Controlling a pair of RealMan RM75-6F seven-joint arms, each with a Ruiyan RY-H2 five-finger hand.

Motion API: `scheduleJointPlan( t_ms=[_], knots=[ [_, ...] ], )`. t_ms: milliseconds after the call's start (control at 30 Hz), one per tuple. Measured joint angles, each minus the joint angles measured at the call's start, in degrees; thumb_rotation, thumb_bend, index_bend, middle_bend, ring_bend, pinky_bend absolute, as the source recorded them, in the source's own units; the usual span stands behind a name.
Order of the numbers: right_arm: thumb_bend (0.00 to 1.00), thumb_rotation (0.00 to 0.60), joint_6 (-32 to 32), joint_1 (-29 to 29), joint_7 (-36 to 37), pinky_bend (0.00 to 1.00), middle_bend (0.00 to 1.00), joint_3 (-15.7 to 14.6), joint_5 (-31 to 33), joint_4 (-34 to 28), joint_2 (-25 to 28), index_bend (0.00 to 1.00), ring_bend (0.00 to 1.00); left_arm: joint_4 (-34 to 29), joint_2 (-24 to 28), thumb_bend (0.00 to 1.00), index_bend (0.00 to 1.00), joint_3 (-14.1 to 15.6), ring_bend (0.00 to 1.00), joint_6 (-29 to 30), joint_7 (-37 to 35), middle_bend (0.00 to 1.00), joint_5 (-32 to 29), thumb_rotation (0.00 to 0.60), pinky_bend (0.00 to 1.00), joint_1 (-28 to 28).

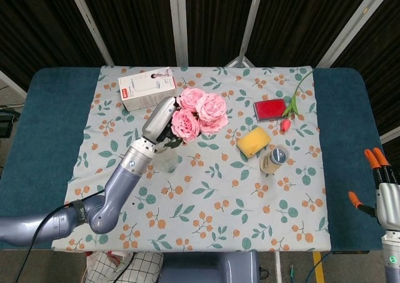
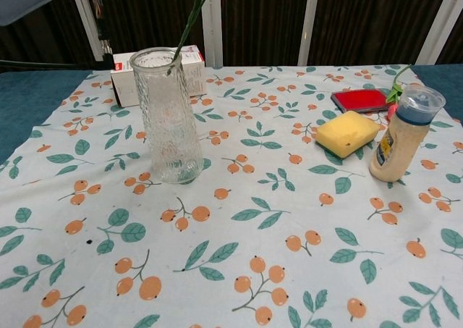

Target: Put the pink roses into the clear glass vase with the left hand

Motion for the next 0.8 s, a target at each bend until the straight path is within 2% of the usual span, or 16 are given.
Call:
scheduleJointPlan(
  t_ms=[200,433,633,800],
  knots=[
    [0.27,0.6,-0.18,-0.1,0.13,0.17,0.07,-0.13,-0.01,-0.92,0.29,0.11,0.18,-3.31,3.34,0.43,0.35,2.42,0.3,1.09,-1.38,0.34,2.55,0.6,0.48,3.11],
    [0.27,0.6,-0.37,-0.1,-0.24,0.17,0.07,-0.52,-0.5,-1.68,0.44,0.11,0.17,-6.61,8.14,0.36,0.16,5.24,0.14,3.15,-3.95,0.18,5.23,0.6,0.33,7.72],
    [0.27,0.6,-1.34,0.41,-2.0,0.17,0.07,-1.81,-2.66,-1.34,0.93,0.11,0.17,-7.18,12.57,0.35,0.11,7.82,0.09,2.99,-4.82,0.13,5.95,0.6,0.3,10.62],
    [0.27,0.6,-2.77,1.46,-2.02,0.17,0.07,-3.7,-6.57,-0.65,1.48,0.11,0.17,-7.71,13.91,0.35,0.09,8.84,0.09,2.14,-5.43,0.13,5.11,0.6,0.28,11.49]
  ],
)
